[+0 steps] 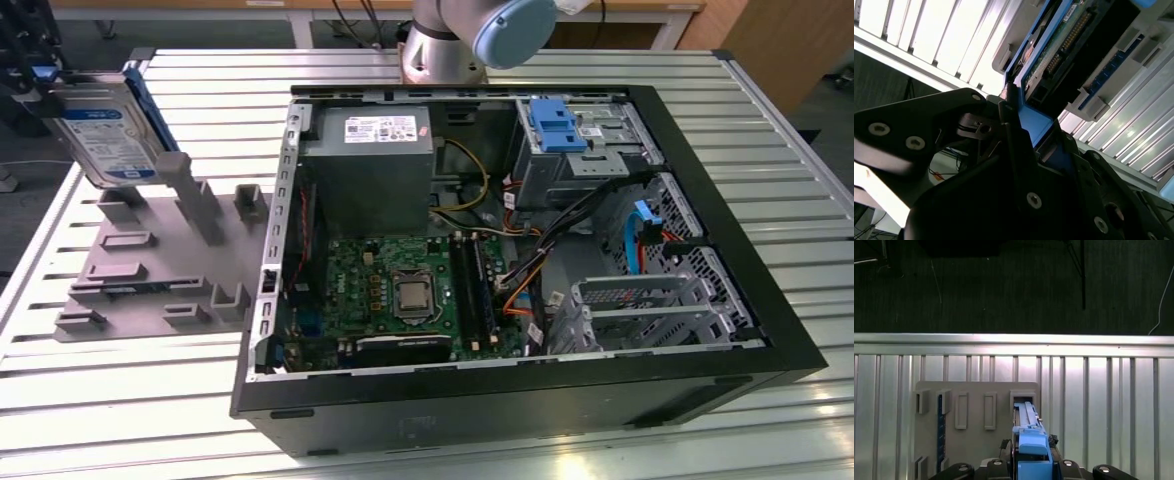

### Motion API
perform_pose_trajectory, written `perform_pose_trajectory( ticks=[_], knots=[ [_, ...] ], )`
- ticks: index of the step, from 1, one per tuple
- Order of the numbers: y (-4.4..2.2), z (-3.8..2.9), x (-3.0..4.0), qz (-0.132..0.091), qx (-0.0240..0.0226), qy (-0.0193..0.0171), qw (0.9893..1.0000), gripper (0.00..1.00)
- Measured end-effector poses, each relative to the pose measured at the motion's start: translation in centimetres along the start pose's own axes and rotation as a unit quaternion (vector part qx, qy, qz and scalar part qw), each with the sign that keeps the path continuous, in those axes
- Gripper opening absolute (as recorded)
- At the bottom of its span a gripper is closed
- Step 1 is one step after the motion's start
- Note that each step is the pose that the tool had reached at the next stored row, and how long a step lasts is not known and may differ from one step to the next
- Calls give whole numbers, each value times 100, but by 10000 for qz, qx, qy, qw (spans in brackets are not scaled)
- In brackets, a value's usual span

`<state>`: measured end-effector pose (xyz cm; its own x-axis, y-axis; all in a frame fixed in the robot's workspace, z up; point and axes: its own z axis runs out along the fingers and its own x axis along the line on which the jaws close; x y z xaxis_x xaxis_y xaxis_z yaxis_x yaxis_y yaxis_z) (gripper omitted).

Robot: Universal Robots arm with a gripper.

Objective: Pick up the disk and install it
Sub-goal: 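Pick up the disk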

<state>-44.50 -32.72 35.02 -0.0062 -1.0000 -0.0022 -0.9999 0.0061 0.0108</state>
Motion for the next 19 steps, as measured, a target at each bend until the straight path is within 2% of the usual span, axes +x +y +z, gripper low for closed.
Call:
perform_pose_trajectory(
  ticks=[1, 19],
  knots=[
    [0, -25, 0, 0, 0, 0, 10000, 36],
    [1, -115, 0, 0, 0, 0, 10000, 36]
  ],
)
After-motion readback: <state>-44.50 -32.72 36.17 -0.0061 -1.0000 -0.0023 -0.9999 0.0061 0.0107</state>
